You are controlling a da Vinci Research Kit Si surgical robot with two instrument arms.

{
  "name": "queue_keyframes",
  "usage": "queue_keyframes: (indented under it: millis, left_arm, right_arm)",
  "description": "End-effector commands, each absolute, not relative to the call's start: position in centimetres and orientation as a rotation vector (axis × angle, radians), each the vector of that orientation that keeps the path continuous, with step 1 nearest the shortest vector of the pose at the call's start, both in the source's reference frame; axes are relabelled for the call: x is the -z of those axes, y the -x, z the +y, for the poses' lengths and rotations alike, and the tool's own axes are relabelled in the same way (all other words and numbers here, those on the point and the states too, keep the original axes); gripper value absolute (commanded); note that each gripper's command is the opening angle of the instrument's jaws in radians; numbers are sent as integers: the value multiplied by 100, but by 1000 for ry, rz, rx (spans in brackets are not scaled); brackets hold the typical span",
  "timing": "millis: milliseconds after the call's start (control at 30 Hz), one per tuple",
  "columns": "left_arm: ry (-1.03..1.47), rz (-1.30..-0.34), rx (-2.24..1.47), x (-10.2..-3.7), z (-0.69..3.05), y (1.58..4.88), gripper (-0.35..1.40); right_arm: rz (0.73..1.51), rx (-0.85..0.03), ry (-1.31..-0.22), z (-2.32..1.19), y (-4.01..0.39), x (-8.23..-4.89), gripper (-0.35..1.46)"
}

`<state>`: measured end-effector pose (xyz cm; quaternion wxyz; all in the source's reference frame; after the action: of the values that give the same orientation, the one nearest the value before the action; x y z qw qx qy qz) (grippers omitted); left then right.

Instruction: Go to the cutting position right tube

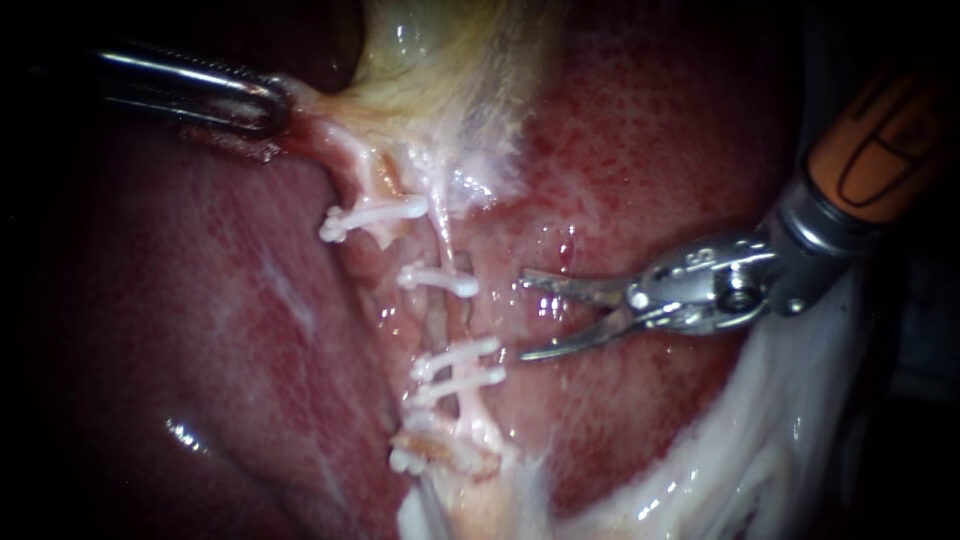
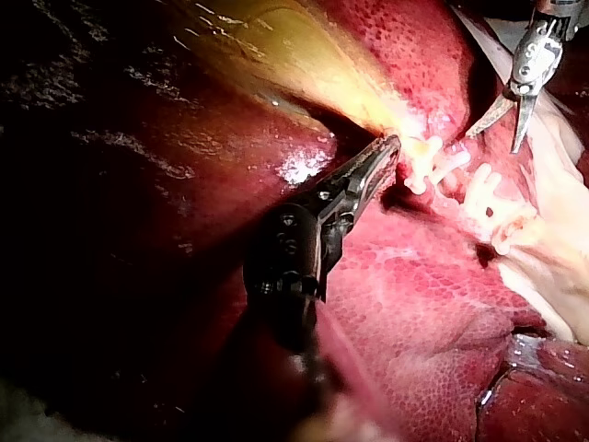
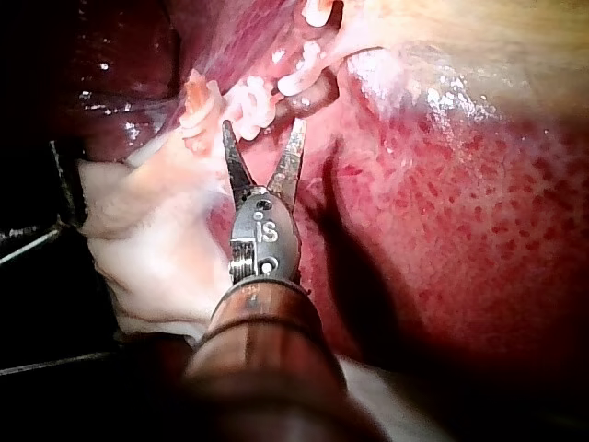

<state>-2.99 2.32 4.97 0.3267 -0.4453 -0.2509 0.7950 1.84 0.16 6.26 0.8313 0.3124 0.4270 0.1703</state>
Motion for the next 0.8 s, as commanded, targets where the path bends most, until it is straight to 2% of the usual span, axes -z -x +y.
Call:
queue_keyframes:
  millis: [33,267,433,800]
  left_arm:
    - [1166,-656,-2084,-496,232,299,-35]
    - [1166,-655,-2084,-495,231,299,-35]
    - [1166,-656,-2084,-495,231,299,-35]
    - [1166,-656,-2084,-495,231,299,-35]
  right_arm:
    - [901,-372,-684,15,-189,-630,143]
    - [912,-402,-774,14,-212,-645,143]
    - [952,-410,-846,13,-220,-648,143]
    - [1006,-364,-969,9,-232,-654,138]
